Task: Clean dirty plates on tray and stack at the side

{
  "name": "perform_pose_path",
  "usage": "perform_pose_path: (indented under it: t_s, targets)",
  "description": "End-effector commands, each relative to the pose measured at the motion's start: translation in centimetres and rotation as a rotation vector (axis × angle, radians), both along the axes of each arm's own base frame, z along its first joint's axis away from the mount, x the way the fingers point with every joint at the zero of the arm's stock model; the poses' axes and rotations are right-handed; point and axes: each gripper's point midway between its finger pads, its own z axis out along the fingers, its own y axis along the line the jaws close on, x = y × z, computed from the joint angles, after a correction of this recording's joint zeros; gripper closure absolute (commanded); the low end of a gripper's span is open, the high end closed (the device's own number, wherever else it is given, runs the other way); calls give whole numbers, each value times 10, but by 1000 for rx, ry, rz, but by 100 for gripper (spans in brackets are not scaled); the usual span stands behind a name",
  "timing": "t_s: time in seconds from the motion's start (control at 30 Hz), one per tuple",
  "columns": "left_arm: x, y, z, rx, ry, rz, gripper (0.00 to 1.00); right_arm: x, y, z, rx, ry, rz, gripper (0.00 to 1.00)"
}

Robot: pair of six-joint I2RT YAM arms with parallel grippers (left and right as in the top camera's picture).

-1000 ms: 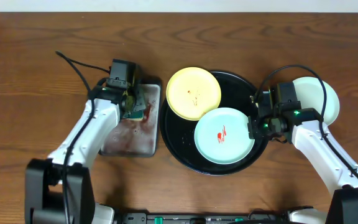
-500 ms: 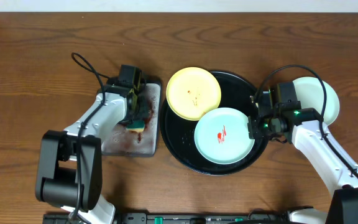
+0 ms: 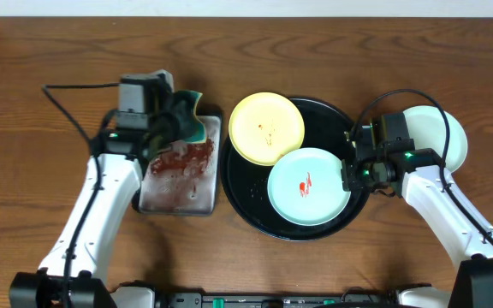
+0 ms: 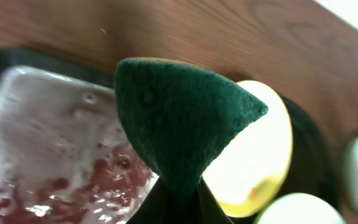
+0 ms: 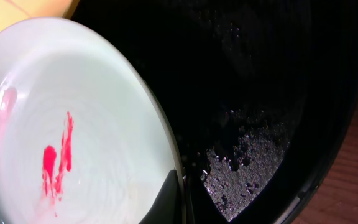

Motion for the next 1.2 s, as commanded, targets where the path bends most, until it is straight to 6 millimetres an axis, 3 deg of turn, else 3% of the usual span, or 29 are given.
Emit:
perform_pose_path:
  t_s: [0.0,0.13,0.2,0.4,1.0,1.17]
  targets:
    - [-6,-12,8,-179,1,-123,93,-1,3,-1,7,7,-6,99]
    - [-17,-31,42,-340,-162,-408,93,-1,2,-1,6,5,-7,99]
    - [-19,-26,50,-384,-189,-429,93,0,2,-1,6,3,-7,99]
    - [-13,-2,50,-378,-197,-362,93,0,3,-1,7,0,-7,99]
    - [-15,-4,49,-379,-187,-365,93,-2,2,-2,5,12,-7,99]
    - [-23,-15,7,-174,-43,-322,93,-13,0,-13,0,41,-8,99]
